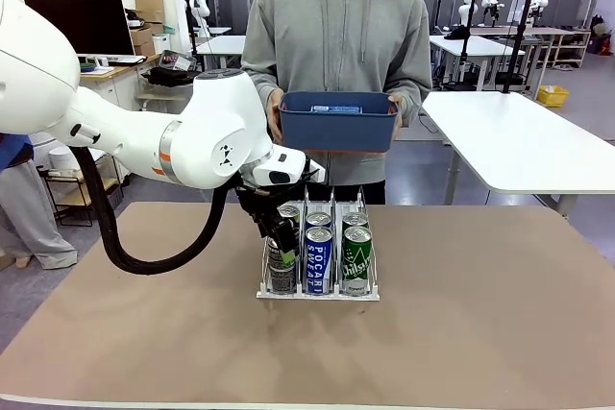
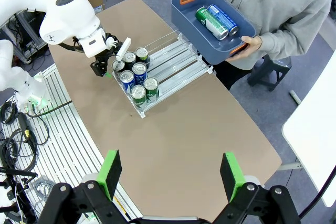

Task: Fill the beverage cans into the dispenser.
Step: Pick up the Ionic drink handed by the human.

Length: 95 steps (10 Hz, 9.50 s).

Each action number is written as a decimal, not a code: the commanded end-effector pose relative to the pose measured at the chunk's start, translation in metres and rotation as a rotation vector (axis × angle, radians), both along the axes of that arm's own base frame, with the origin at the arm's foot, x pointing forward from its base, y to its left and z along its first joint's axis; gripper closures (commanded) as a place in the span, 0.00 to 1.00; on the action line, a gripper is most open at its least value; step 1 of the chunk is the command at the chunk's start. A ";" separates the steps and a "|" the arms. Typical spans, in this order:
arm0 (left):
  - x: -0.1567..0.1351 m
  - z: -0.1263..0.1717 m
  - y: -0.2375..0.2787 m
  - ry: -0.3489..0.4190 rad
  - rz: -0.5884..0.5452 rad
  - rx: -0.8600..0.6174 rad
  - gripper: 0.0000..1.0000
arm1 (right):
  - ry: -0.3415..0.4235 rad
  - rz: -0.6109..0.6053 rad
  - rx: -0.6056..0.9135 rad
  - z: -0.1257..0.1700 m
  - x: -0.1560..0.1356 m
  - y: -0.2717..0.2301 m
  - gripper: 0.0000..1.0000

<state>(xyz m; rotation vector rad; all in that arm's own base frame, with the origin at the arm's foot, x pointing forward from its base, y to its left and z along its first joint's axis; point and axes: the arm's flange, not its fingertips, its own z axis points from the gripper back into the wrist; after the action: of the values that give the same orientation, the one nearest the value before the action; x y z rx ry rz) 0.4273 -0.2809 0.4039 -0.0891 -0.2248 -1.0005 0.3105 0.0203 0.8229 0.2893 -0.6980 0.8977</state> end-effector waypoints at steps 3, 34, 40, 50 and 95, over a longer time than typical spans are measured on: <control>0.001 0.000 0.000 0.009 -0.013 0.002 0.00 | -0.005 0.009 0.022 -0.004 -0.002 0.002 0.00; -0.047 0.389 0.189 -0.339 0.017 -0.466 0.00 | -0.005 0.009 0.022 -0.004 -0.002 0.002 0.00; -0.049 0.391 0.190 -0.356 -0.010 -0.485 0.00 | -0.005 0.009 0.022 -0.004 -0.002 0.002 0.00; -0.049 0.391 0.190 -0.356 -0.010 -0.485 0.00 | -0.005 0.009 0.022 -0.004 -0.002 0.002 0.00; 0.049 0.304 0.173 -0.361 0.002 -0.365 0.00 | -0.005 0.009 0.022 -0.004 -0.002 0.002 0.00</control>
<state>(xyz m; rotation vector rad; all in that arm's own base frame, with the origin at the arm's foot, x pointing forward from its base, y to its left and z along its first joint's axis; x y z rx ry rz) 0.4775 -0.1087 0.7086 -0.2390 -0.7435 -0.9537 0.3102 0.0204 0.8228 0.2889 -0.6978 0.8977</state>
